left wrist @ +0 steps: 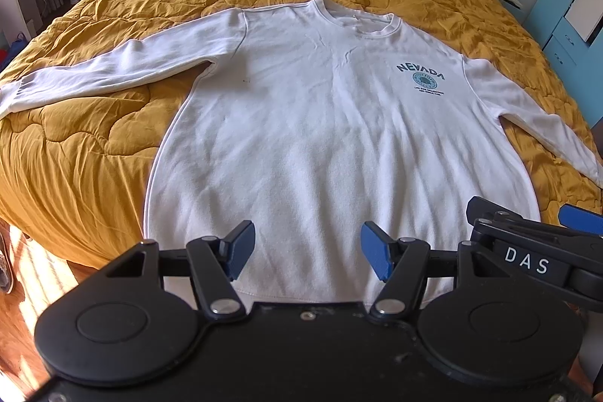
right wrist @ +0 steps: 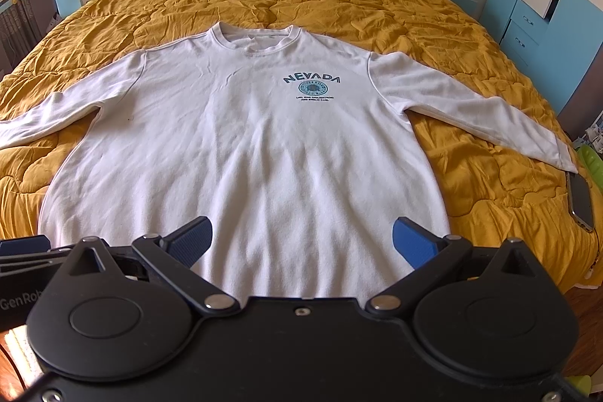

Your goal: Fold small clothes

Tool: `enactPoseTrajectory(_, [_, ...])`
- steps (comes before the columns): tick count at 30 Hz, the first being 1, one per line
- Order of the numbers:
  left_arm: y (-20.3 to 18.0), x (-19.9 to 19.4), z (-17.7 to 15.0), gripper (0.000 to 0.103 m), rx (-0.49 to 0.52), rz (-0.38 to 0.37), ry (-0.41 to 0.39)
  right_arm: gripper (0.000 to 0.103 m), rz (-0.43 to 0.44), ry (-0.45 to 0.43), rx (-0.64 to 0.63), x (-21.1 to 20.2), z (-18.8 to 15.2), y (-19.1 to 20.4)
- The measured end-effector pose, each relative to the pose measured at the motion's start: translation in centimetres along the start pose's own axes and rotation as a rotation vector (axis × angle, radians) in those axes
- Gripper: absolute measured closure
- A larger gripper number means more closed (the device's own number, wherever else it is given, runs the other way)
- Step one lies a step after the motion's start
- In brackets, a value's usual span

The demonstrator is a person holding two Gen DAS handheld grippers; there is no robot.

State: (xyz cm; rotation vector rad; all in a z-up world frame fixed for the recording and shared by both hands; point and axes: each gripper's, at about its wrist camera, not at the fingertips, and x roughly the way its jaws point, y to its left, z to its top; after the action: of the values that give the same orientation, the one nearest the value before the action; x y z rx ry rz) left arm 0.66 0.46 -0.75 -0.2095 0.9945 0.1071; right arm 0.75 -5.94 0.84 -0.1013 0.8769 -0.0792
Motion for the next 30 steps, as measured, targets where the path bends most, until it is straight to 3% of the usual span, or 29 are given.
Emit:
enactPoseTrajectory(23, [0.8,0.8,0.1,0.037,-0.017,-0.035,0.012,0.0,-0.006,0.004,-0.002,0.2,0.1,0.0])
enactPoseTrajectory(30, [1.7,1.3,0.3,0.037,-0.042,-0.085,-0.014,0.0,-0.012,0.004,-0.016,0.7,0.2,0.6])
